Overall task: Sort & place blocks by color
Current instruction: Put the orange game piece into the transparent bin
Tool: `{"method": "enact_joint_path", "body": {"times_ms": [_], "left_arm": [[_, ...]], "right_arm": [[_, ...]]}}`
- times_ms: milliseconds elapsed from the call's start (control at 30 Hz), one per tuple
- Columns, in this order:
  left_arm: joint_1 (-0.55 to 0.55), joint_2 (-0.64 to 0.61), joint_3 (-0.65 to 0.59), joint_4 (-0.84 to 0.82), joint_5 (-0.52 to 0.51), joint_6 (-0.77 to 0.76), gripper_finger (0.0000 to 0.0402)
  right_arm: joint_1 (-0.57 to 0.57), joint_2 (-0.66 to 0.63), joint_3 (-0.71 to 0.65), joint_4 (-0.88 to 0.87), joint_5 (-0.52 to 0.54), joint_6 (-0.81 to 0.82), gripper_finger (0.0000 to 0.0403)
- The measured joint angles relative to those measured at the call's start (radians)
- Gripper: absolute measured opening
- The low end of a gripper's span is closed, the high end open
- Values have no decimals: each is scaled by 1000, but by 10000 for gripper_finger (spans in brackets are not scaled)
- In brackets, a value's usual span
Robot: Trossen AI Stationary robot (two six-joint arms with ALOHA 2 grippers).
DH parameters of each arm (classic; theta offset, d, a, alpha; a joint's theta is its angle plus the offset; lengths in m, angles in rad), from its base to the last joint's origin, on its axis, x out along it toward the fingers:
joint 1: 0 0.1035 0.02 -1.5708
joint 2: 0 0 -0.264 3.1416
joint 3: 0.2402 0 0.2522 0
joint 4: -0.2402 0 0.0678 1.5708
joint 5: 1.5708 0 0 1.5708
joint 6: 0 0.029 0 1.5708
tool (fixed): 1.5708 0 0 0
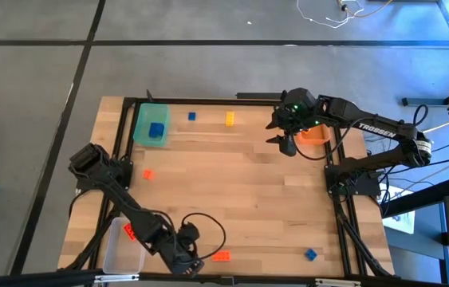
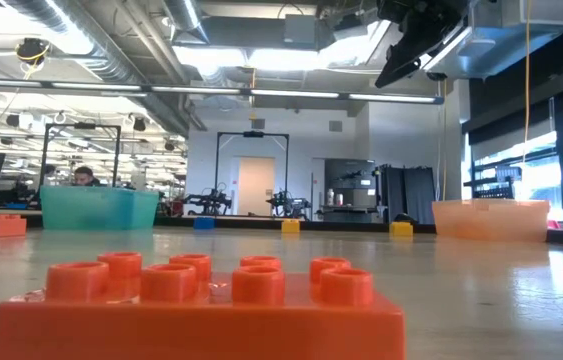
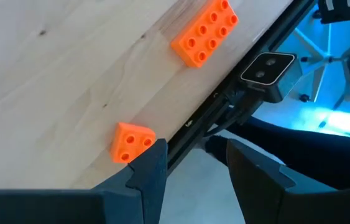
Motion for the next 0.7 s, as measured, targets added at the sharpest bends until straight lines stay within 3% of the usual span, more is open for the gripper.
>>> {"method": "enact_joint_path", "body": {"times_ms": [267, 500, 700], "left_arm": [[2, 0, 0, 2, 84, -33, 162], [1, 0, 0, -3, 89, -24, 222], [-7, 47, 2, -8, 119, 130, 252]], "right_arm": [[0, 0, 0, 0, 0, 0, 245], [0, 0, 0, 0, 0, 0, 245], [0, 0, 0, 0, 0, 0, 245]]}}
